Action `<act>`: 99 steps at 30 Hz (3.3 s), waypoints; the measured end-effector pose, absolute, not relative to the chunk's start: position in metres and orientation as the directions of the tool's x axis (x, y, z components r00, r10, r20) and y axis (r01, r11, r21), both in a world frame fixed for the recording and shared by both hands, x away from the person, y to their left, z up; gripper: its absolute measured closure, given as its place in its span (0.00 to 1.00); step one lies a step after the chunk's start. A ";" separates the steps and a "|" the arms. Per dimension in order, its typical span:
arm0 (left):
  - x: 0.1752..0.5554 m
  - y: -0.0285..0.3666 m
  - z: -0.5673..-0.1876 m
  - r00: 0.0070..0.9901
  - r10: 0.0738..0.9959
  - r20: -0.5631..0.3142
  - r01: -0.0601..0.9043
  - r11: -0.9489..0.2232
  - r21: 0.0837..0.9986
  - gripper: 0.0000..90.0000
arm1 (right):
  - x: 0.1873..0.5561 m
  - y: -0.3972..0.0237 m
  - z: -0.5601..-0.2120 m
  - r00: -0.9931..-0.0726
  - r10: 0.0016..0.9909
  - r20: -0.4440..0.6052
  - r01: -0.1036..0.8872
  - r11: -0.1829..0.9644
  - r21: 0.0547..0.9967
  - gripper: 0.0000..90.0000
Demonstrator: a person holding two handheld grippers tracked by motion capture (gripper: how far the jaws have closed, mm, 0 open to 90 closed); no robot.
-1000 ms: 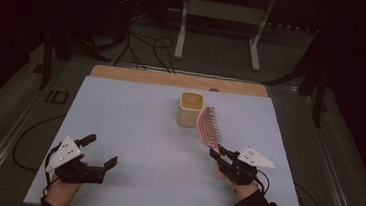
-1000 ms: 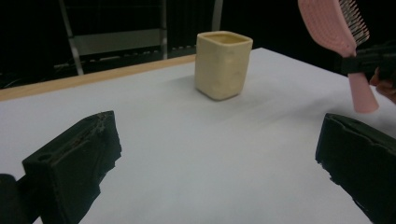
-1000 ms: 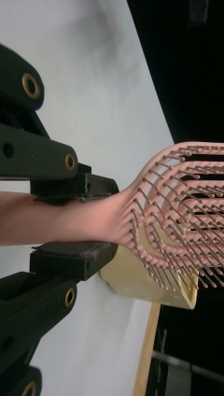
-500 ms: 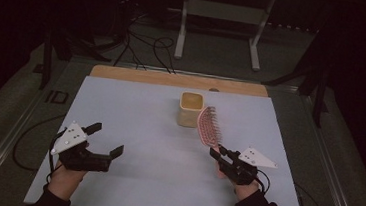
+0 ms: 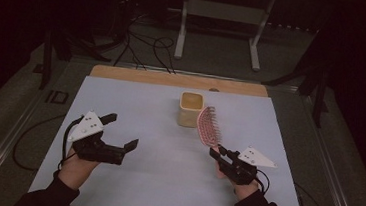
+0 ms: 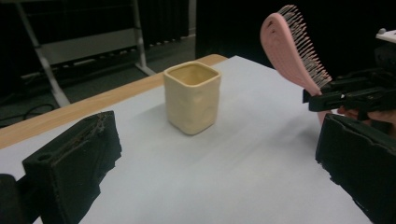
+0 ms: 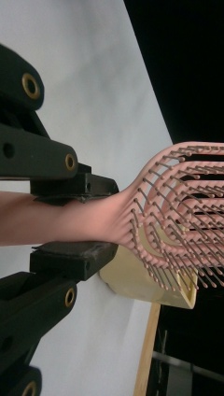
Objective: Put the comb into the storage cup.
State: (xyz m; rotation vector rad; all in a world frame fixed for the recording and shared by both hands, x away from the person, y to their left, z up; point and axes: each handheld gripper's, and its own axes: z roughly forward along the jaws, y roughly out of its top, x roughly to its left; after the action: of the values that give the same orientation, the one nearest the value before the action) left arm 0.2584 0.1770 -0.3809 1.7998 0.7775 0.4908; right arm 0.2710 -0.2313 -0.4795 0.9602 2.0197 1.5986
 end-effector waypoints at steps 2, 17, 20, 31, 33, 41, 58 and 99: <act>0.261 0.171 -0.380 0.710 0.703 -0.038 0.271 -0.224 0.936 0.00 | 0.271 -0.231 -0.479 -0.690 0.715 0.113 0.271 0.111 0.956 0.79; 0.283 0.127 -0.374 0.744 0.658 -0.118 0.339 -0.219 0.915 0.00 | 0.271 -0.231 -0.480 -0.691 0.715 0.107 0.269 0.117 0.956 0.79; 0.288 0.120 -0.373 0.747 0.651 -0.132 0.349 -0.216 0.912 0.00 | 0.271 -0.231 -0.480 -0.690 0.715 0.112 0.273 0.114 0.955 0.79; 0.294 0.082 -0.362 0.755 0.636 -0.160 0.370 -0.212 0.904 0.00 | 0.271 -0.231 -0.481 -0.693 0.713 0.109 0.270 0.116 0.956 0.79; 0.296 0.072 -0.360 0.748 0.642 -0.165 0.386 -0.219 0.896 0.00 | 0.271 -0.231 -0.480 -0.692 0.714 0.110 0.270 0.114 0.956 0.79; 0.302 0.053 -0.359 0.736 0.647 -0.200 0.422 -0.206 0.883 0.00 | 0.271 -0.232 -0.480 -0.691 0.715 0.107 0.269 0.116 0.956 0.79; 0.323 0.017 -0.359 0.681 0.663 -0.312 0.533 -0.157 0.831 0.06 | 0.271 -0.231 -0.481 -0.694 0.713 0.101 0.266 0.123 0.956 0.79; 0.345 -0.007 -0.386 0.632 0.616 -0.471 0.656 -0.100 0.748 0.71 | 0.272 -0.228 -0.482 -0.703 0.704 0.103 0.274 0.134 0.952 0.78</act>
State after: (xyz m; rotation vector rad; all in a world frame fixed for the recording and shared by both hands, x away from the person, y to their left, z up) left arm 0.3448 -0.0069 -0.3856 1.7810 1.0298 -0.0472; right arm 0.2718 -0.2277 -0.4824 0.9421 2.0483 1.5908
